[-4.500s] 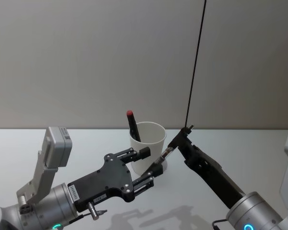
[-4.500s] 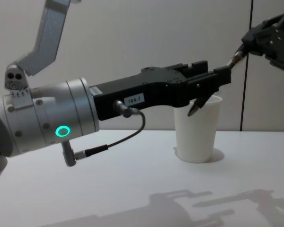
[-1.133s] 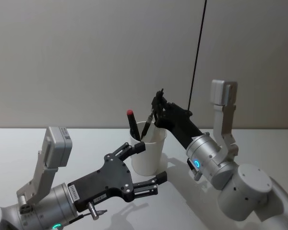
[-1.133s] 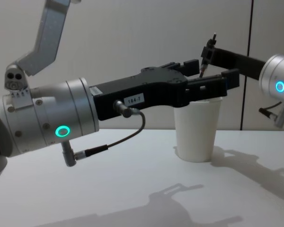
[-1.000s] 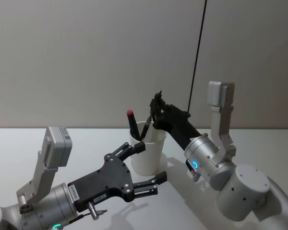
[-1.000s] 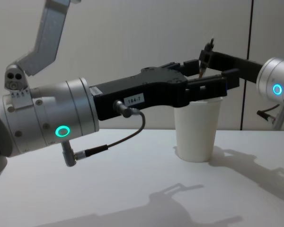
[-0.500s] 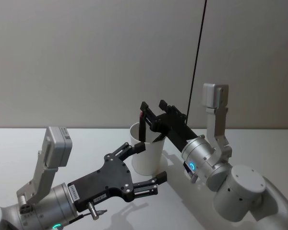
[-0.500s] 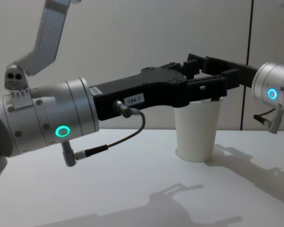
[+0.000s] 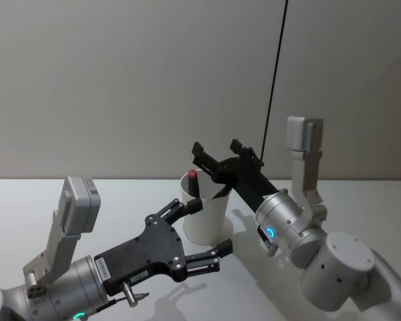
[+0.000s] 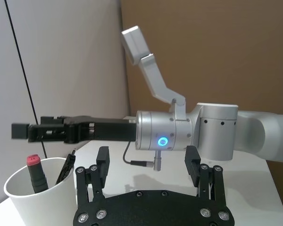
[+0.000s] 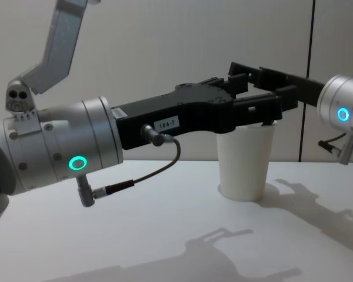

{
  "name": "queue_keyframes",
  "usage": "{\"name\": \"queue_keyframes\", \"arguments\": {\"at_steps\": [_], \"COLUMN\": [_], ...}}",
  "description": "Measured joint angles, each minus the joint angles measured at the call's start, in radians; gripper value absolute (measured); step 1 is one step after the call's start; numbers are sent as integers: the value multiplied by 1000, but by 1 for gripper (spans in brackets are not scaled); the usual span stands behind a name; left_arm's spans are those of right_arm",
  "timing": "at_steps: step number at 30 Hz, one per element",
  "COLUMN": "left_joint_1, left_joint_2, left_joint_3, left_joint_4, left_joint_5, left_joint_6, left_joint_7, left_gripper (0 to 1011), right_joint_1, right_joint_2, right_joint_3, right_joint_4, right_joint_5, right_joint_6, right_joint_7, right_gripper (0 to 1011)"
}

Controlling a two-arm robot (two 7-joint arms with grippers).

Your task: Place the pen into the pen holder.

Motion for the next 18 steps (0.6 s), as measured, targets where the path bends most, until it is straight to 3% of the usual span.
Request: {"name": "queue_keyframes", "arguments": {"at_steps": [14, 18], "left_joint_1": [0, 0], "left_joint_2": [0, 0], "left_joint_3": [0, 0], "left_joint_4": [0, 0], "left_joint_5": [0, 0], "left_joint_6": [0, 0], "left_joint_7": [0, 0], "left_gripper": [1003, 1003], "right_joint_1": [-78, -84], "right_joint_2": [16, 17], "right_joint_3": [68, 72], "right_joint_4": [-130, -137], "right_joint_5": [35, 36], "right_joint_6": [6, 5], "right_joint_7": [-25, -28], "right_gripper": [1001, 1001]}}
